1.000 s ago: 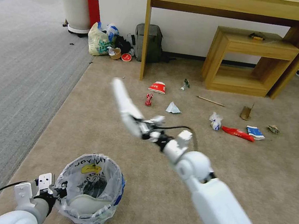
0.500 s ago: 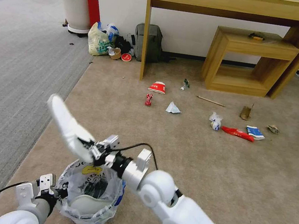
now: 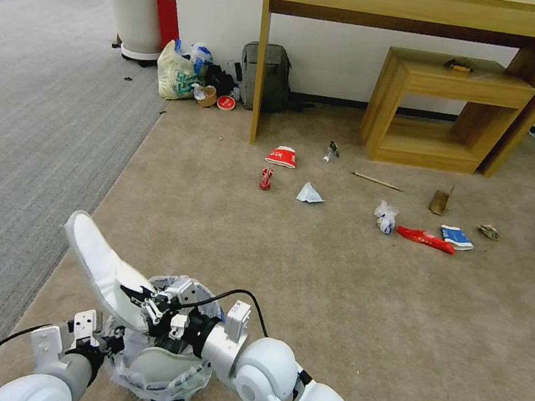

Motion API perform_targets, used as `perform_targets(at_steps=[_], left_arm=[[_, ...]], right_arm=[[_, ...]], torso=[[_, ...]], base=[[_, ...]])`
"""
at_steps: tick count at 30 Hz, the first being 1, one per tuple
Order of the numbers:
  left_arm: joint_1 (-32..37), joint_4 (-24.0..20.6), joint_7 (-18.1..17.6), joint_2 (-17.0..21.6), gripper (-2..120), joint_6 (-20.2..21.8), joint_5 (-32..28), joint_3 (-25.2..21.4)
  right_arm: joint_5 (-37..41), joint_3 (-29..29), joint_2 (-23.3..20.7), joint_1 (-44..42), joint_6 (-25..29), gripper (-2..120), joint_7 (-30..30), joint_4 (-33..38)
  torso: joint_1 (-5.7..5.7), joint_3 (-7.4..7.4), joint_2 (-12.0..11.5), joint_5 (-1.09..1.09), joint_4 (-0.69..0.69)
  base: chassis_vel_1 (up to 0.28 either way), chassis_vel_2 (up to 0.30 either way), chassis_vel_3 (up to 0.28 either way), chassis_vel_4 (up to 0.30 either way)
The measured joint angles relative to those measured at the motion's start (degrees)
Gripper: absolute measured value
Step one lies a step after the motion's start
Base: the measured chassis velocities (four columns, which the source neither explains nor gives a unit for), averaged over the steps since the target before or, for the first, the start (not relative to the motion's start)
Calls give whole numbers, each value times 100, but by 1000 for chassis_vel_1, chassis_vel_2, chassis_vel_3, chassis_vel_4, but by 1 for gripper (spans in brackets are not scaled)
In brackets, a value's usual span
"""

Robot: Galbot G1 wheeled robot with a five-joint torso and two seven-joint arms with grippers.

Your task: Pick up the trash bin and place the garbage on the floor into it.

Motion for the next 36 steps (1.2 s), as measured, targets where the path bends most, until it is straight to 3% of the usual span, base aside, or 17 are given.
perform_targets(at_steps=[18, 22, 29, 34, 36], left_arm=[[37, -80, 23, 29, 0, 0, -34, -47], [19, -78, 29, 25, 0, 0, -32, -46], [7, -76, 37, 39, 0, 0, -29, -50], [9, -76, 41, 40, 0, 0, -26, -56], [5, -76, 43, 40, 0, 0, -25, -57]], right_arm=[[-406, 149, 83, -112, 273, 0, -229, -640], [-474, 168, 92, -133, 280, 9, -244, -692], [-577, 177, 105, -171, 291, 38, -238, -748], [-590, 187, 105, -182, 301, 52, -229, -758], [-593, 209, 92, -196, 305, 64, -216, -739]], torso=[[0, 0, 0, 0, 0], [0, 0, 0, 0, 0], [0, 0, 0, 0, 1], [0, 0, 0, 0, 0], [0, 0, 0, 0, 0]], base=[[0, 0, 0, 0], [0, 0, 0, 0], [0, 0, 0, 0], [0, 0, 0, 0], [0, 0, 0, 0]])
